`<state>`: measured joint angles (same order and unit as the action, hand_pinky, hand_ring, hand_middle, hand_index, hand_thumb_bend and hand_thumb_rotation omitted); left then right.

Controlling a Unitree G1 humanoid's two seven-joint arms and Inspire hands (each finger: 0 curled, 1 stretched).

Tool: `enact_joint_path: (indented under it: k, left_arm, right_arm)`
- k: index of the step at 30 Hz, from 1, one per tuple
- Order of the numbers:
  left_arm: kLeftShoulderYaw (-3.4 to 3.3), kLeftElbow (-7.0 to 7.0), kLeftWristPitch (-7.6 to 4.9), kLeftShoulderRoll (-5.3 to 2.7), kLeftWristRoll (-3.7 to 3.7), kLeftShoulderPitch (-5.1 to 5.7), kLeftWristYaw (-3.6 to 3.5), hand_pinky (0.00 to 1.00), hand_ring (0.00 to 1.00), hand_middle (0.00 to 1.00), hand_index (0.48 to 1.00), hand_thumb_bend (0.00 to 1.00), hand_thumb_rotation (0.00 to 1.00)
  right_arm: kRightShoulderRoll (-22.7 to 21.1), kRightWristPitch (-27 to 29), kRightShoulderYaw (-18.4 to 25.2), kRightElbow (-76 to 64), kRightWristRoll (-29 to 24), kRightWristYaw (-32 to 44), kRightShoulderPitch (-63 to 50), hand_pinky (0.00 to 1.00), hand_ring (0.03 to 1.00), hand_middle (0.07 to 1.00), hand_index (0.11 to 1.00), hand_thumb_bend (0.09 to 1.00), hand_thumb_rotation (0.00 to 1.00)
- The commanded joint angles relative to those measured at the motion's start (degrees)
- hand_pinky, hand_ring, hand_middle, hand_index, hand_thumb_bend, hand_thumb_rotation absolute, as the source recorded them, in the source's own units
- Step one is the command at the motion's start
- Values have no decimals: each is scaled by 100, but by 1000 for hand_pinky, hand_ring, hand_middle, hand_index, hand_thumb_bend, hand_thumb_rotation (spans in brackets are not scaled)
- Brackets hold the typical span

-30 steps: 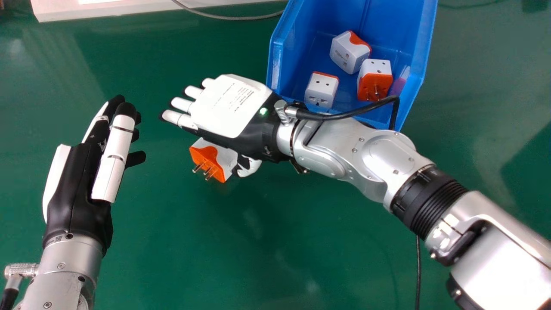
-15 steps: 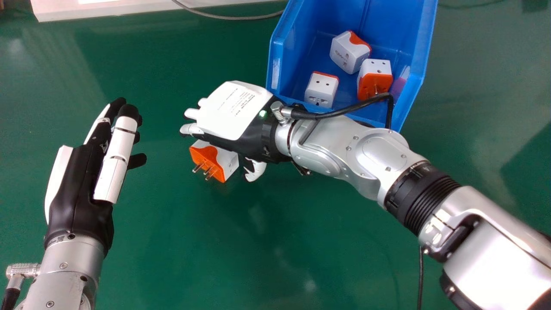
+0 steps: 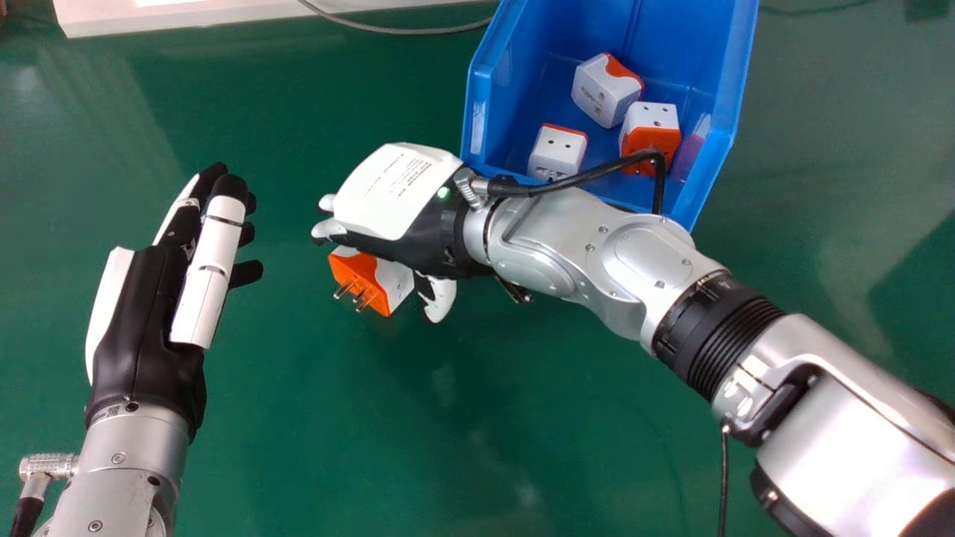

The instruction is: Pick all objects and put in blue box

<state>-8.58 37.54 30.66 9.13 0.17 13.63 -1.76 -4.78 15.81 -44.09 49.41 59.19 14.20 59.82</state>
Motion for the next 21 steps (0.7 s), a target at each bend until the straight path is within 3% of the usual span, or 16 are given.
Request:
enact_joint_path:
  k: [1, 12, 21]
  left_arm:
    - [13, 208, -33, -25, 72, 23, 51, 805, 880, 886, 931, 428, 945]
    - [81, 300, 8, -56, 106, 56, 79, 800, 873, 879, 924, 425, 948]
    - [135, 261, 8, -111, 154, 37, 104, 799, 875, 878, 924, 424, 953]
  right_arm:
    - [34, -21, -19, -43, -49, -33, 248, 839, 939, 960, 889, 538, 42]
    - [148, -176, -77, 100, -47, -118, 310, 848, 936, 958, 888, 544, 46]
    - [178, -237, -140, 185, -5, -365, 312, 837, 921, 943, 876, 546, 50]
